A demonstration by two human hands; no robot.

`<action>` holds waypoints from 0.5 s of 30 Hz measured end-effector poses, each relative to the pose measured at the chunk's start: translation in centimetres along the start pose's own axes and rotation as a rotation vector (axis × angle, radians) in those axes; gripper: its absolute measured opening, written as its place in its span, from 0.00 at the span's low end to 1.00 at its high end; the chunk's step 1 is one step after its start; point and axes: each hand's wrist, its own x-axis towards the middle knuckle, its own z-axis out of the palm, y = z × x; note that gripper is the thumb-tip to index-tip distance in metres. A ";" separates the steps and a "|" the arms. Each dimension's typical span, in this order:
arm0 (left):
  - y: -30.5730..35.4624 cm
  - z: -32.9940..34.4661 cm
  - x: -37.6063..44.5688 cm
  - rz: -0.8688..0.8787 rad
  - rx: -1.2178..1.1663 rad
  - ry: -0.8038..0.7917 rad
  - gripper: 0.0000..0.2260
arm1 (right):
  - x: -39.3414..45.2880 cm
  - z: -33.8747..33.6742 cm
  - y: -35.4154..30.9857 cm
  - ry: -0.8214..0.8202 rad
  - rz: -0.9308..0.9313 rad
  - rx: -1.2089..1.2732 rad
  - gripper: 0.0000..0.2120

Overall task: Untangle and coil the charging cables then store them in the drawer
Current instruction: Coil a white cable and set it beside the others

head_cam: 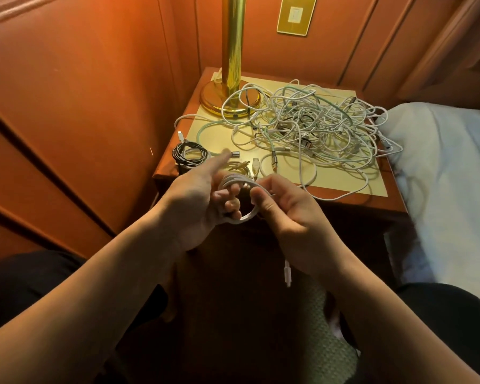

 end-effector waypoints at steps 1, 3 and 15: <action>-0.4 0.1 -0.2 0.012 -0.003 -0.023 0.18 | 0.1 -0.2 0.2 0.000 0.005 0.011 0.10; -0.7 0.1 -0.2 0.026 -0.006 -0.026 0.18 | 0.2 -0.5 0.5 -0.037 -0.001 0.003 0.10; 0.6 -1.8 0.9 0.092 -0.094 0.074 0.28 | -1.4 -3.1 2.6 -0.201 0.217 -0.289 0.17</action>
